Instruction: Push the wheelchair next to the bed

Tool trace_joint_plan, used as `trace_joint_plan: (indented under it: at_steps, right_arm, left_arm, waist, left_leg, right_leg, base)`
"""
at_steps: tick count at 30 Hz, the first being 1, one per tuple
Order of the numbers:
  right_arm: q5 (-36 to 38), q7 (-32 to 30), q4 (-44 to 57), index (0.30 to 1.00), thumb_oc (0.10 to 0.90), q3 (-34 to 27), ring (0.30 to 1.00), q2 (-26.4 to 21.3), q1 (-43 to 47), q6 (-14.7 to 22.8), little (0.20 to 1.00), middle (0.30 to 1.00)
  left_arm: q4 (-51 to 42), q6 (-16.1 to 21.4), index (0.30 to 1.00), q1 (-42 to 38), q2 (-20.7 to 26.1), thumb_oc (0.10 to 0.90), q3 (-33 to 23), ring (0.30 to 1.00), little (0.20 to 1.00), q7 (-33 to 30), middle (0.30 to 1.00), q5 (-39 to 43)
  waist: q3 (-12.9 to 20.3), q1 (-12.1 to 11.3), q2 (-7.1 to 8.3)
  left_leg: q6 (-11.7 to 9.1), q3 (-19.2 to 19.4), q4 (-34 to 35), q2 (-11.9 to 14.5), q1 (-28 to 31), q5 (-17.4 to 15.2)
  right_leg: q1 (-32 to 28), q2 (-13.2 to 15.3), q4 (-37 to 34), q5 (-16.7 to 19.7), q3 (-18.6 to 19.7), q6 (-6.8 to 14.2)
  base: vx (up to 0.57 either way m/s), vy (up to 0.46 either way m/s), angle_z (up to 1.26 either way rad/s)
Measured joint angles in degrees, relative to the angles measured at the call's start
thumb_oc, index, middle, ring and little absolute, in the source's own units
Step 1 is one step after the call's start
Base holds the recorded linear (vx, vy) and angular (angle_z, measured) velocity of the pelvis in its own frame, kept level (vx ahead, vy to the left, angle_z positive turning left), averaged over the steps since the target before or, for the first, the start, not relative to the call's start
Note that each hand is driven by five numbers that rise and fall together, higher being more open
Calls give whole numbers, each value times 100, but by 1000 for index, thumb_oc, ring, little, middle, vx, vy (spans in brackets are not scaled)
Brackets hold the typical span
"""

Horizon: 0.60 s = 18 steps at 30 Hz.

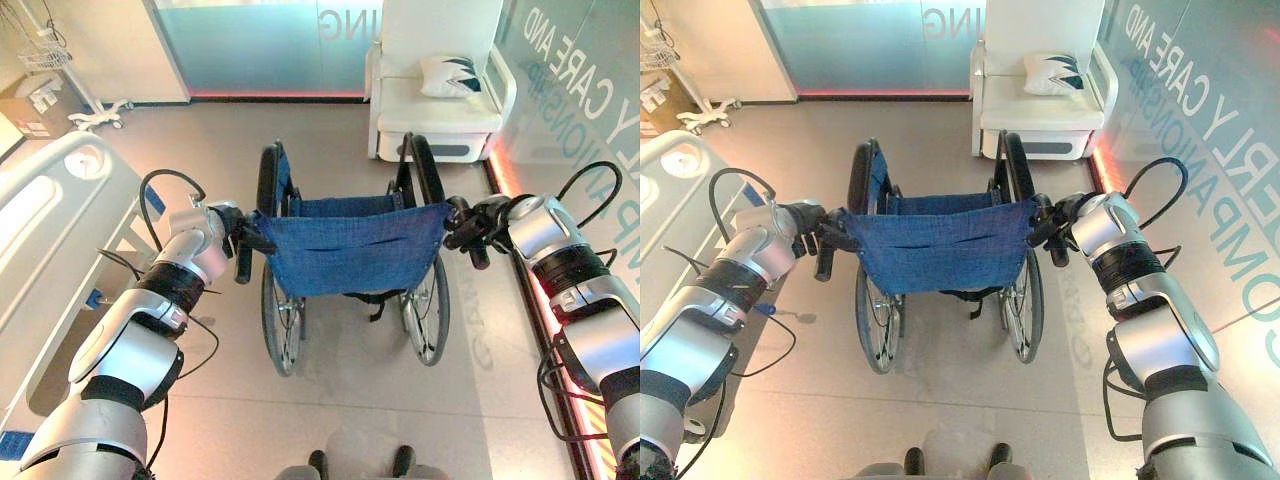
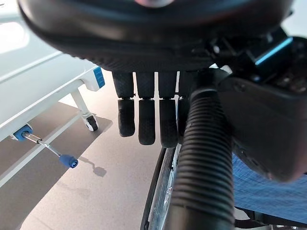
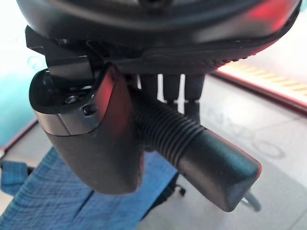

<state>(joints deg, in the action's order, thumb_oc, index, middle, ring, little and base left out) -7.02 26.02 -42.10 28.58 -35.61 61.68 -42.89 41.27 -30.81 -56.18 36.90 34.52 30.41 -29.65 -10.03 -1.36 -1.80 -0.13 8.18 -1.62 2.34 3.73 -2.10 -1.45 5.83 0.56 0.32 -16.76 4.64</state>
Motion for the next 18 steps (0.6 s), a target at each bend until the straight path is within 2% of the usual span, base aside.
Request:
trace_joint_plan:
  at_steps: [5,12,18]
  right_arm:
    - [-3,-32,-76,300,400,107,300,-18,0,178,300,300]
    - [25,-390,-123,300,400,113,300,-18,-15,312,300,300]
    - [28,-781,-27,300,400,107,300,-16,-16,321,300,300]
  left_arm:
    - [42,14,300,28,-22,400,-2,300,300,-244,300,154]
    - [-65,243,300,494,-39,400,-253,300,300,-1676,300,1217]
    - [-188,313,300,574,-38,400,-273,300,300,-2150,300,1484]
  waist:
    - [-1,-8,-3]
    - [-16,-34,-108]
    - [-76,-49,-166]
  left_leg:
    - [0,-1,0,1,8,0]
    - [3,-18,-21,-12,3,-1]
    - [18,-34,-108,-37,-147,-11]
  right_leg:
    - [-8,1,1,0,-1,0]
    - [5,31,72,-25,-35,7]
    - [197,119,352,-156,-106,13]
  base:
    - [41,43,0]
    - [45,78,1]
    - [17,95,2]
